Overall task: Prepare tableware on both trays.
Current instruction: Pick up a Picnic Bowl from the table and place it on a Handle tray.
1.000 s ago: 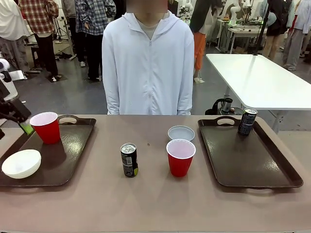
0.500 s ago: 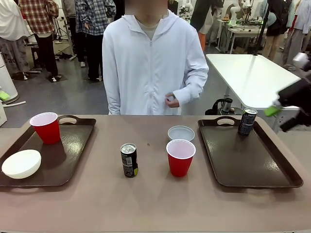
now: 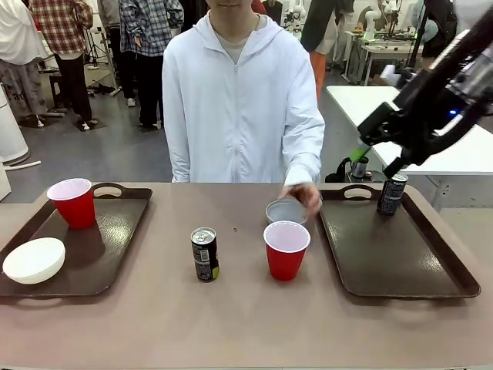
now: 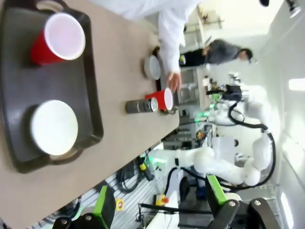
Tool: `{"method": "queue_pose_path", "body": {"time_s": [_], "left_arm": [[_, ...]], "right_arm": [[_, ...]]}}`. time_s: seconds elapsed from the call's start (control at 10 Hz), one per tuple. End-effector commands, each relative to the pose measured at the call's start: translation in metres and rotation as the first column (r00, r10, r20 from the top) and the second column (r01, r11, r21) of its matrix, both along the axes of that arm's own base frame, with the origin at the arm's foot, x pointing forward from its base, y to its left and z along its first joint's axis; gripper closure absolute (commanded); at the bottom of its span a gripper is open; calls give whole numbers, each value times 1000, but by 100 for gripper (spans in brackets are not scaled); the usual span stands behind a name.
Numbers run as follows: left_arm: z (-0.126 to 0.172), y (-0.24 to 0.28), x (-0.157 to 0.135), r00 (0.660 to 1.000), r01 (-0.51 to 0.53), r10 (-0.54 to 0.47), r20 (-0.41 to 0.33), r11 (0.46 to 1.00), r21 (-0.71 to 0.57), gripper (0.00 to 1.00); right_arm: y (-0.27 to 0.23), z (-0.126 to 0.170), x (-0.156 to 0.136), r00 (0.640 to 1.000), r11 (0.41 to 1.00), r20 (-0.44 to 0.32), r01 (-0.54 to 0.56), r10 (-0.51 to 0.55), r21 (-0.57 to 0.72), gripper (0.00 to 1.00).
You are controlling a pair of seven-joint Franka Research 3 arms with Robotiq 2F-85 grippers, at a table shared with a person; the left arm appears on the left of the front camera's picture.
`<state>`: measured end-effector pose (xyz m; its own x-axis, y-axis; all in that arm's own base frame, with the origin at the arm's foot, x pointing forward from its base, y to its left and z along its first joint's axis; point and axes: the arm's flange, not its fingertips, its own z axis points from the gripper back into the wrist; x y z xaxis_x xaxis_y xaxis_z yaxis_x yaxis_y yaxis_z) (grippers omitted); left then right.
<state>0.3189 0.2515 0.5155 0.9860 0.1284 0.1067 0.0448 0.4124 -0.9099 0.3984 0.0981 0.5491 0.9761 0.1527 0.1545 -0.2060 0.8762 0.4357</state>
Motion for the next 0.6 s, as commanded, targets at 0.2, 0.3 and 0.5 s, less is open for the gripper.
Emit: {"method": "queue_pose_path", "body": {"time_s": [0.2, 0.3, 0.5], "left_arm": [[-18, 30, 14, 991, -129, 127, 43, 991, 35, 0], [-31, 8, 17, 989, -148, 147, 21, 987, 59, 0], [-24, 32, 12, 992, -125, 124, 23, 992, 28, 0]], "right_arm": [[28, -33, 21, 999, 988, 42, 21, -15, -156, 0], [20, -19, 23, 999, 996, 41, 4, -1, -88, 0], [20, -19, 23, 999, 996, 41, 4, -1, -88, 0]]}}
